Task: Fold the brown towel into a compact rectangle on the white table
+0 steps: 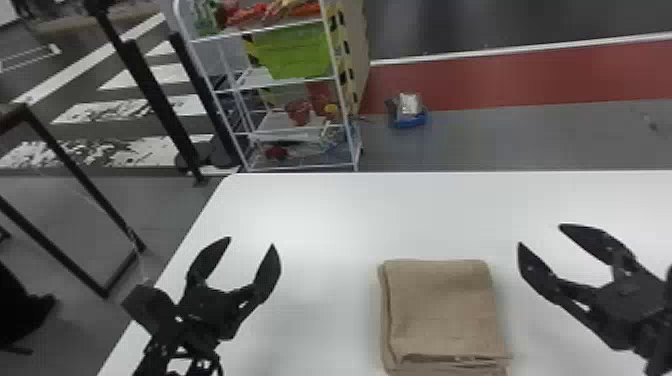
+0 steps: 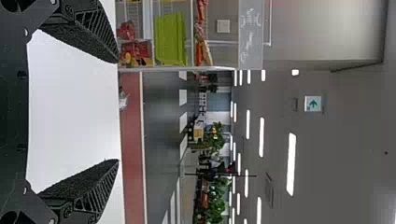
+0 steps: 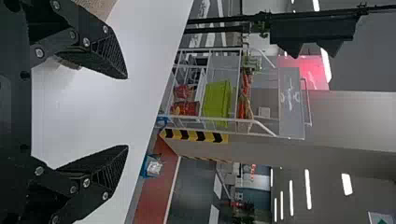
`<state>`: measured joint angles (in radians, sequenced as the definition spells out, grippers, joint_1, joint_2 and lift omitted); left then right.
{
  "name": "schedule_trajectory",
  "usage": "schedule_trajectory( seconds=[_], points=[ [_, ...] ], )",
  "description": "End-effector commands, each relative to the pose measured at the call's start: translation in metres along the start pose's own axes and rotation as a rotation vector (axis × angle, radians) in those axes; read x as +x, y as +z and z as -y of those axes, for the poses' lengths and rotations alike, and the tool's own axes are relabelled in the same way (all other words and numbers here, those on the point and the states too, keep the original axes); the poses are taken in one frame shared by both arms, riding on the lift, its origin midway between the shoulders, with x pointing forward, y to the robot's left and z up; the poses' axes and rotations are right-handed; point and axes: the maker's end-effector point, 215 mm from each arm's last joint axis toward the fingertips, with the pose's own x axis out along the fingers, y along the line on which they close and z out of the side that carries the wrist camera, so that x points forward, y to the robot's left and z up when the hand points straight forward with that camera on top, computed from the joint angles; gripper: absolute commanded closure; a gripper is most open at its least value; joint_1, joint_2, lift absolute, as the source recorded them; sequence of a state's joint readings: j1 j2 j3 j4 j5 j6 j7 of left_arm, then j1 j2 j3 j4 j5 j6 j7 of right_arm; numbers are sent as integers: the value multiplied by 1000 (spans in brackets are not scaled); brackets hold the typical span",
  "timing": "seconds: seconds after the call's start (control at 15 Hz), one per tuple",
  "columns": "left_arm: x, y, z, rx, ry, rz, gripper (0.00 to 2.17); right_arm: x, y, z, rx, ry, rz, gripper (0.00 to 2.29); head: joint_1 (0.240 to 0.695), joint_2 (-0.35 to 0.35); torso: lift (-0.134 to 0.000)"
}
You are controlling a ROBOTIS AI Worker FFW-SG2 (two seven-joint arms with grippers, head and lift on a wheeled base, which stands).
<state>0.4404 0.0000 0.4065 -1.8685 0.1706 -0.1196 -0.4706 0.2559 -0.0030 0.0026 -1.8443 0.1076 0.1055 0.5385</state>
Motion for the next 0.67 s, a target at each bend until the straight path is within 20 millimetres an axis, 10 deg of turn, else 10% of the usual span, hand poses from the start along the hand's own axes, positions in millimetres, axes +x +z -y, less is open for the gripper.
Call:
schedule_trajectory(
  seconds=[0.0,0.6],
  points=[
    [-11,-36,8,-42,-6,-109,137,-31,-22,19,61,-58,4,127,695,290,-124],
    [-27,-12,6,-1,-7,-48,137,-60,-13,29,89,-145,40,130,695,233,-124]
  ],
)
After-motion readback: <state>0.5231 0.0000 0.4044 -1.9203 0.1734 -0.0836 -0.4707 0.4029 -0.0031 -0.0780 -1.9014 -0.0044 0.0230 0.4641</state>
